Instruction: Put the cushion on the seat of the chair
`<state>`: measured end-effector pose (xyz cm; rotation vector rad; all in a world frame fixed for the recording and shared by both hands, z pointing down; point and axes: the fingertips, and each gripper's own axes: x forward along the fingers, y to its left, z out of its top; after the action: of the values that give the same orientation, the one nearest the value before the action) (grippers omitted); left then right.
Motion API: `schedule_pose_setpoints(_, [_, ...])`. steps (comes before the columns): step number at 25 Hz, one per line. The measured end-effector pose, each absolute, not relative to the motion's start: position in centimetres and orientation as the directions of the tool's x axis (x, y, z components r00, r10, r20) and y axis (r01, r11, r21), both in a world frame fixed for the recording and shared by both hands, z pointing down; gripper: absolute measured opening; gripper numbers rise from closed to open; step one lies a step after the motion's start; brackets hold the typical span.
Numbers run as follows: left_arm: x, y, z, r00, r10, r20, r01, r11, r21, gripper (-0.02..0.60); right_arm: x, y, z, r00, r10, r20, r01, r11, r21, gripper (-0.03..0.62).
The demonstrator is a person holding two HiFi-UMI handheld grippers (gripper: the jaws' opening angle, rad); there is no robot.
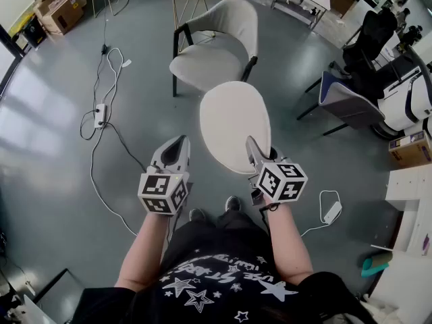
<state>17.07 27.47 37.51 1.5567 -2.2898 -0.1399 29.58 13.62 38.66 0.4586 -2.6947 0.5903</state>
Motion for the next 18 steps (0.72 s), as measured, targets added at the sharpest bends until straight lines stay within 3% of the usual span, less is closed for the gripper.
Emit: schedule_pose_setpoints(18, [17.0, 31.0, 36.2, -0.351, -0.913, 0.210, -0.885, 0.397, 0.242, 0.009, 29.2, 15.2, 36.6, -0.896, -0.265, 0.357, -0.384, 0.865, -0.322, 0.057])
